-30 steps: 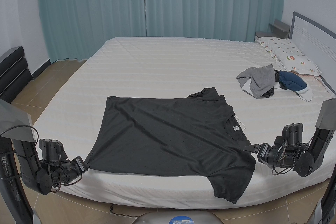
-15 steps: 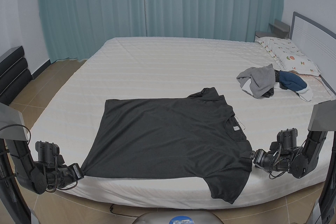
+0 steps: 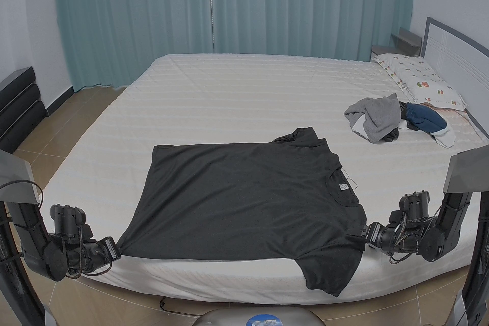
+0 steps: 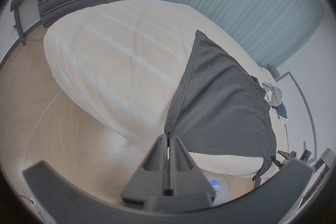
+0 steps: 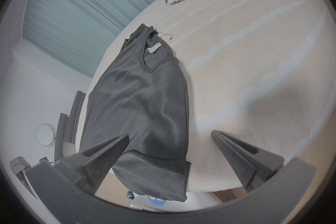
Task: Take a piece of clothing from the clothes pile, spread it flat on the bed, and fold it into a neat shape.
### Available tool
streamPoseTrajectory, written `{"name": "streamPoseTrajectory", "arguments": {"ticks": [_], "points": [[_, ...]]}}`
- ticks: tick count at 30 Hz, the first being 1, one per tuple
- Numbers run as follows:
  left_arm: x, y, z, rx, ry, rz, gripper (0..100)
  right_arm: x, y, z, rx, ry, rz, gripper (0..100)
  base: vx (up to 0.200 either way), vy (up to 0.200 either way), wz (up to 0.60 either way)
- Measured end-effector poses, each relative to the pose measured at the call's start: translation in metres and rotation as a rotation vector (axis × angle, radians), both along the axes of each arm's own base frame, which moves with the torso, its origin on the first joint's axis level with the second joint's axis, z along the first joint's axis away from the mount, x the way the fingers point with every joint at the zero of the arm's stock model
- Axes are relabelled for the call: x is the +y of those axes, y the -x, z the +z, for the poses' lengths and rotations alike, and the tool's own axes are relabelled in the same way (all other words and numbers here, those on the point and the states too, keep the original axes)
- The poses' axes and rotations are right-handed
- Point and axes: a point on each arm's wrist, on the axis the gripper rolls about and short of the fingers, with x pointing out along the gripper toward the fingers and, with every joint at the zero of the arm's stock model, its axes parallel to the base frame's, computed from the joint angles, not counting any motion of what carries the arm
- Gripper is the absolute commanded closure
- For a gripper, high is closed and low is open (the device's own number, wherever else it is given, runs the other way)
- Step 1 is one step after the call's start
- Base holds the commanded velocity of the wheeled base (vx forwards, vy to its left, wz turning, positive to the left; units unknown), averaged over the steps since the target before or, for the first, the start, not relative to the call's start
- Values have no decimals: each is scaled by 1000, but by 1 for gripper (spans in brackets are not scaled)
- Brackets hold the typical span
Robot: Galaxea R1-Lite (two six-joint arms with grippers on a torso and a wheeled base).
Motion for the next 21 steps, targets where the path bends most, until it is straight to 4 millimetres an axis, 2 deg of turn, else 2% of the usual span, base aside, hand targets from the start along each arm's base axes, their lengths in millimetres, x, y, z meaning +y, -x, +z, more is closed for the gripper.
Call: {"name": "streamPoseTrajectory", "arguments": {"ticks": [3, 10, 21], "points": [[1, 0, 0, -1, 0, 3, 100, 0, 5, 1, -5, 24, 30, 0, 0, 0, 0], [2, -1, 0, -3, 0, 10, 100, -2, 30, 2, -19, 73, 220, 0, 0, 0, 0], [3, -2, -1, -5, 4, 9, 100, 7, 33, -9, -73, 94, 264, 0, 0, 0, 0]]}}
